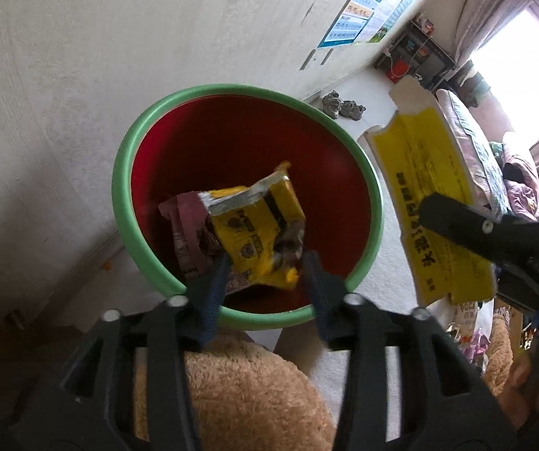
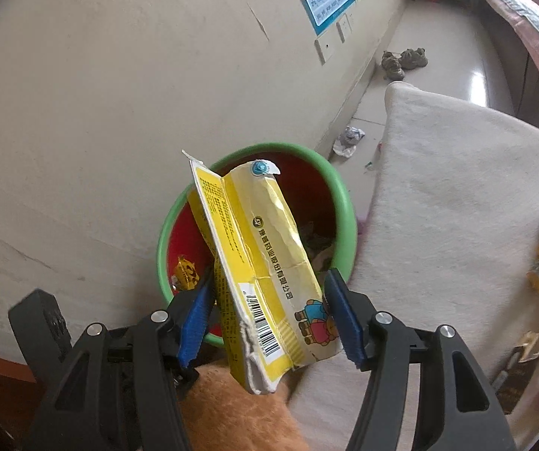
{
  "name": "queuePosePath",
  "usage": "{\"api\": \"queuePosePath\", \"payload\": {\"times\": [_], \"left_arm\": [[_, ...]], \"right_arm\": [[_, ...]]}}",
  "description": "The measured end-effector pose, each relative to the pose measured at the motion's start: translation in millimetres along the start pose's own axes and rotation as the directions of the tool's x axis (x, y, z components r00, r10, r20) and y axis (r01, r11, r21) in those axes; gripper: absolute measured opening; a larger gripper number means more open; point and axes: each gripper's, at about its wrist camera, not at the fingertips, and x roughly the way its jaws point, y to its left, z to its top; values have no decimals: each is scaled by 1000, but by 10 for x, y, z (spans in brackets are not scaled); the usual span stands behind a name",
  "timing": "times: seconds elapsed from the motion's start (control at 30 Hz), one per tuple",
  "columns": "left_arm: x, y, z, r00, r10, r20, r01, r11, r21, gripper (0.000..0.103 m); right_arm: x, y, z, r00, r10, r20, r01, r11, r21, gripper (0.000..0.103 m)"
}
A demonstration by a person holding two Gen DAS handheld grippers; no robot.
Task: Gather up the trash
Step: 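Open both tools to drop the wrapper and box into the bin, then return the left tool to the table while the right grasps the white patterned paper cup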
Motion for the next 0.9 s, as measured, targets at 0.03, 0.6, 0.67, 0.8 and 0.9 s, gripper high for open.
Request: {"api": "queuePosePath", "payload": {"times": [0.03,0.6,0.67,0.8,0.9], "left_arm": [[-8,12,-4,1000,3,4,-3,1000,-7,69],[5,-26,-112,999,52,14,-52,999,1,71],[9,-22,-111,998,58,11,-58,998,-3,71],[-6,-6,-150,997,76,4,-76,997,-18,71],[-27,-51,-186,995,99,3,-99,995,-14,71]], "right_arm": [[-11,-4,12,1000,3,11,-3,1000,8,62],[-903,-522,-295,991,-8,135,7,1000,7,74],[-1106,-723,-426,988,-19,152,18,1000,12,77],[-1557,-1262,-728,967,-156,200,152,988,34,78],[-1792,-1717,-895,924,-313,218,297,949,102,78]]}}
